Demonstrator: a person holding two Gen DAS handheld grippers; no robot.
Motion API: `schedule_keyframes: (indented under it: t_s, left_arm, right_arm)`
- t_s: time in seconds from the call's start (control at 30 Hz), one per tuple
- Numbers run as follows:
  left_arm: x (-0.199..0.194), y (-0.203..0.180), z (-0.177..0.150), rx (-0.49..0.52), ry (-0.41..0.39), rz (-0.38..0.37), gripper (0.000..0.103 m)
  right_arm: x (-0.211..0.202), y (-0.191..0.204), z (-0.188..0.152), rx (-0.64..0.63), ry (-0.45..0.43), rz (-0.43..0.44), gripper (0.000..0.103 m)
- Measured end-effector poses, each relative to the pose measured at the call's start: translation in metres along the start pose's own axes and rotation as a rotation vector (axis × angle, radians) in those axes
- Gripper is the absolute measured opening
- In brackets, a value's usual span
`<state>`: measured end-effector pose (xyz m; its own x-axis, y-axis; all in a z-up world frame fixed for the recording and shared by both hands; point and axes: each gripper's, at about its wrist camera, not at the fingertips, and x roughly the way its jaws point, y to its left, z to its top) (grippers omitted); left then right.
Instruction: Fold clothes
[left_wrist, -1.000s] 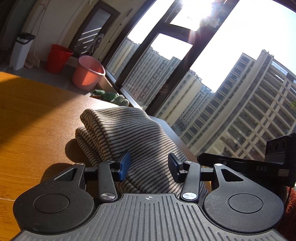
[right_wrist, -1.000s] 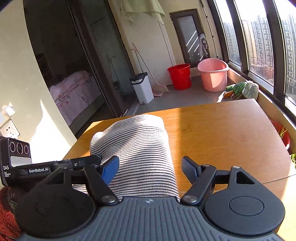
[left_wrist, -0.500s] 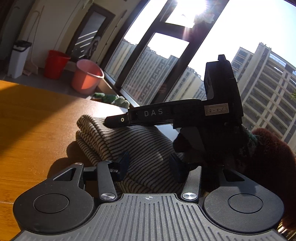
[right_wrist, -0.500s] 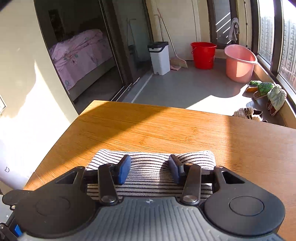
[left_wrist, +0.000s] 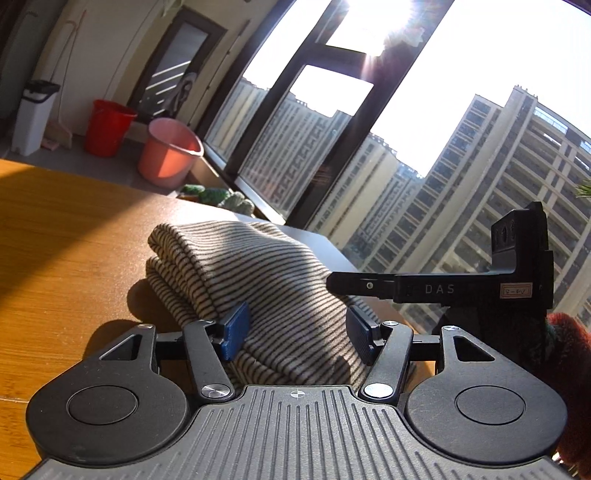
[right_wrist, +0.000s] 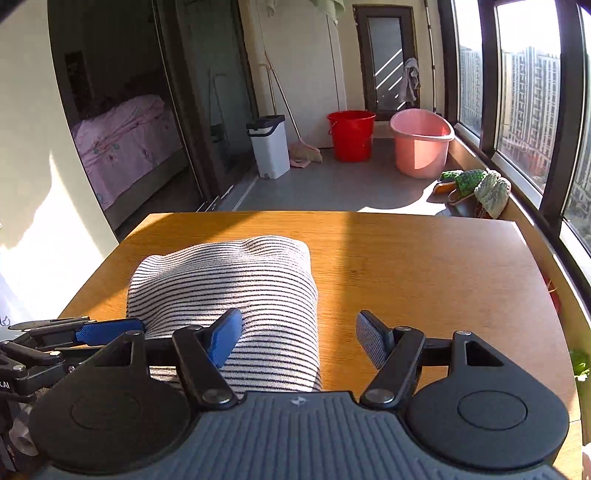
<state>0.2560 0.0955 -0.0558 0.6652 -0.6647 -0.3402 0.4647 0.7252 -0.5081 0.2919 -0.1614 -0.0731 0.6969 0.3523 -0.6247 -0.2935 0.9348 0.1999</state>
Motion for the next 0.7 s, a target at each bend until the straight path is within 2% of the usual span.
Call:
schedule_keyframes:
  t_s: [0.1,0.2,0.3,0.33,0.43,0.53,0.63,0.7]
  left_arm:
    - [0.000,-0.005,0.000,0.008,-0.008,0.006,0.066]
    - [-0.006,-0.009,0.004,-0.058,-0.034,0.045,0.068]
    - [-0.017,-0.012,0.000,-0.136,-0.066,0.092,0.090]
    - [-0.018,-0.013,-0.002,-0.146,-0.062,0.116,0.090]
    - [-0.008,-0.012,-0.006,-0.158,0.012,0.162,0.089]
    - [0.004,-0.011,-0.005,-0.195,0.061,0.158,0.088]
    - [0.018,-0.015,-0.005,-0.186,0.098,0.197,0.078]
    - [0.020,-0.022,-0.005,-0.136,0.105,0.234,0.073]
  right_arm:
    - [-0.005,-0.007,-0.020,0.045,-0.034,-0.002,0.068]
    - [-0.011,-0.004,-0.027,0.020,-0.079,-0.016,0.069]
    - [-0.023,-0.001,-0.031,-0.048,-0.118,-0.023,0.069]
    - [-0.027,-0.002,-0.033,-0.064,-0.128,-0.020,0.069]
    - [-0.038,-0.019,-0.038,-0.009,-0.133,0.044,0.077]
    - [-0.039,-0.034,-0.042,0.081,-0.128,0.151,0.090]
    - [-0.028,-0.041,-0.047,0.103,-0.111,0.195,0.092]
    - [-0.014,-0.041,-0.048,0.112,-0.081,0.205,0.090]
